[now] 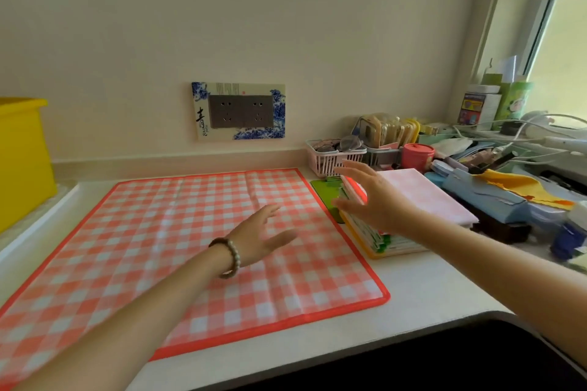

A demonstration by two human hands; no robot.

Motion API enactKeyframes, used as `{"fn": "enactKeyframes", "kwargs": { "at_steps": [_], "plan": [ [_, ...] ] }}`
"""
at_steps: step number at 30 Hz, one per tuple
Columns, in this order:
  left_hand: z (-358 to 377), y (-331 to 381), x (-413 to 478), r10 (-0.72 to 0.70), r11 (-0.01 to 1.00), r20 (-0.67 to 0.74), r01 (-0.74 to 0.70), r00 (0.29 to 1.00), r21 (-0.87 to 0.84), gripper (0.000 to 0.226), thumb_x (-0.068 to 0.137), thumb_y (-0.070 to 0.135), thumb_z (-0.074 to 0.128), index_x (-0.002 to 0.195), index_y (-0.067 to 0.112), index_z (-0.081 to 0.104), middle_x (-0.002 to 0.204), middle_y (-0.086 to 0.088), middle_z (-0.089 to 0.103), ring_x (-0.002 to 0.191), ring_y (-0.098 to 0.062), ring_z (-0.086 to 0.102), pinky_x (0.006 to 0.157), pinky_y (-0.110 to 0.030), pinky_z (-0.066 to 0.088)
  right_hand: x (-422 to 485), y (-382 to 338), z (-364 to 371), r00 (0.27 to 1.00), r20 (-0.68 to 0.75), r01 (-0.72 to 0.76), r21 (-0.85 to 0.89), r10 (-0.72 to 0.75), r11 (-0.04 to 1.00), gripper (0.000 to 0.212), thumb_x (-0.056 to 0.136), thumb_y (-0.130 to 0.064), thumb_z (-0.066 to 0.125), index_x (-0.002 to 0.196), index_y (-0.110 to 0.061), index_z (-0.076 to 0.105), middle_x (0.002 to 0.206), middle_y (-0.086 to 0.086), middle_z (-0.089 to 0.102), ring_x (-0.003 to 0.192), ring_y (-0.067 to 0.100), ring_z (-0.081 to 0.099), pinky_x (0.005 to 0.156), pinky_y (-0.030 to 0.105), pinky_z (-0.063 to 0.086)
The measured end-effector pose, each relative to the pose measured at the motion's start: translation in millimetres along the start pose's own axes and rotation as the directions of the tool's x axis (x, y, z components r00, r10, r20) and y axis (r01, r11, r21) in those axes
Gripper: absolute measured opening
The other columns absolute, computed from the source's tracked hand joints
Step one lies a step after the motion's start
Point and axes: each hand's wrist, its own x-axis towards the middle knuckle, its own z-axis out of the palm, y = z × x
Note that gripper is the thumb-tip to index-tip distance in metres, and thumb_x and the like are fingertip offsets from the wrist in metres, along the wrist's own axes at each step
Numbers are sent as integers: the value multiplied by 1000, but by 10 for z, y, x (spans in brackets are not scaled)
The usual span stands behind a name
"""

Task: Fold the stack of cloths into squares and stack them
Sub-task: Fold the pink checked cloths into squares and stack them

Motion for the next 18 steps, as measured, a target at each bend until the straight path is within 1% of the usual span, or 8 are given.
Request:
{"fn": "enactKeyframes", "kwargs": {
  "at_steps": [2, 5, 7, 9, 12, 14, 16, 18],
  "plan": [
    [-162, -231, -269, -39, 990, 41, 33, 998, 137, 114, 55, 91, 38, 149, 31, 14, 156, 7, 18, 141, -12, 23, 111, -33, 26, -65, -232, 262, 995, 56, 81, 29, -83, 996, 64, 85, -49, 57, 143, -30, 34, 155, -9, 21, 140, 13, 27, 113, 35, 29],
    [-403, -535, -698, -111, 962, 58, 92, 992, 258, 112, 52, 92, 35, 147, 37, 13, 156, 8, 15, 142, -14, 19, 113, -36, 24, -223, -496, 639, 965, 164, 195, 73, -205, 978, 64, 86, -51, 54, 144, -35, 31, 155, -15, 16, 139, 9, 28, 110, 30, 28],
    [-543, -676, -971, -122, 953, 82, 94, 989, 289, 117, 45, 97, 34, 146, 41, 13, 155, 11, 14, 141, -11, 17, 114, -36, 22, -332, -631, 837, 939, 232, 222, 148, -252, 964, 62, 86, -49, 56, 142, -37, 33, 154, -19, 17, 138, 6, 28, 112, 30, 28],
    [-643, -788, -1201, -127, 942, 112, 85, 986, 324, 119, 42, 99, 36, 145, 44, 13, 155, 14, 12, 142, -8, 13, 116, -36, 18, -412, -726, 994, 906, 300, 242, 211, -298, 947, 58, 86, -47, 58, 140, -37, 38, 152, -22, 20, 136, 2, 29, 113, 28, 29],
    [-734, -899, -1459, -108, 927, 149, 46, 983, 373, 109, 47, 92, 42, 143, 47, 14, 150, 22, 10, 135, 4, 3, 113, -25, 8, -500, -832, 1138, 857, 354, 302, 244, -375, 922, 53, 86, -49, 58, 137, -41, 42, 149, -26, 24, 134, -5, 30, 110, 21, 29],
    [-762, -957, -1568, -86, 927, 163, 19, 983, 375, 104, 49, 90, 43, 141, 49, 18, 150, 25, 11, 132, 9, 0, 110, -21, 5, -533, -883, 1176, 836, 368, 325, 266, -407, 907, 51, 85, -52, 58, 133, -42, 47, 146, -27, 30, 131, -9, 32, 109, 17, 29],
    [-756, -1008, -1628, -83, 931, 155, 21, 984, 364, 96, 53, 88, 45, 139, 50, 25, 152, 23, 15, 132, 9, 3, 111, -22, 6, -539, -910, 1187, 828, 378, 323, 281, -414, 904, 48, 84, -54, 58, 129, -42, 51, 142, -28, 36, 128, -11, 35, 108, 18, 30],
    [-738, -1036, -1653, -85, 942, 135, 36, 987, 333, 89, 54, 88, 45, 134, 53, 32, 151, 21, 21, 132, 8, 9, 114, -27, 8, -537, -917, 1190, 834, 368, 322, 278, -410, 905, 46, 82, -54, 60, 127, -42, 54, 140, -29, 39, 128, -12, 36, 109, 18, 30]
  ]
}}
